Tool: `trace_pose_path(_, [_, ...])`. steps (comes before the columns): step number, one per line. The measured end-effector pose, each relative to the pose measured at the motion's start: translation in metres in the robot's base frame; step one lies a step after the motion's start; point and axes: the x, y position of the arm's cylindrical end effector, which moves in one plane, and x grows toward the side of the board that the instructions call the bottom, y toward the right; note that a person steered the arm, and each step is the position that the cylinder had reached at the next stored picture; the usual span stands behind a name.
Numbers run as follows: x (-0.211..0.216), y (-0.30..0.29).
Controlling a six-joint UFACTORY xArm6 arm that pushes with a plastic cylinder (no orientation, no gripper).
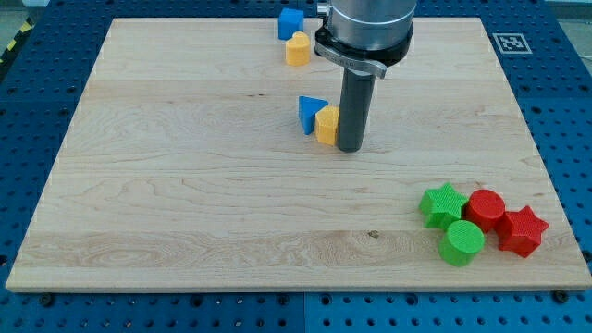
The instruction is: Separate the blue triangle and yellow hexagon
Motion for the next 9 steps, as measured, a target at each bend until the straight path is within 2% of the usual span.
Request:
trace_pose_path(2, [0.016,-0.032])
trace_pose_path(5, [-0.022,-0.032])
trace_pose_path(8, [-0.027,-0.057])
trace_pose_path(9, [-0.041,-0.058])
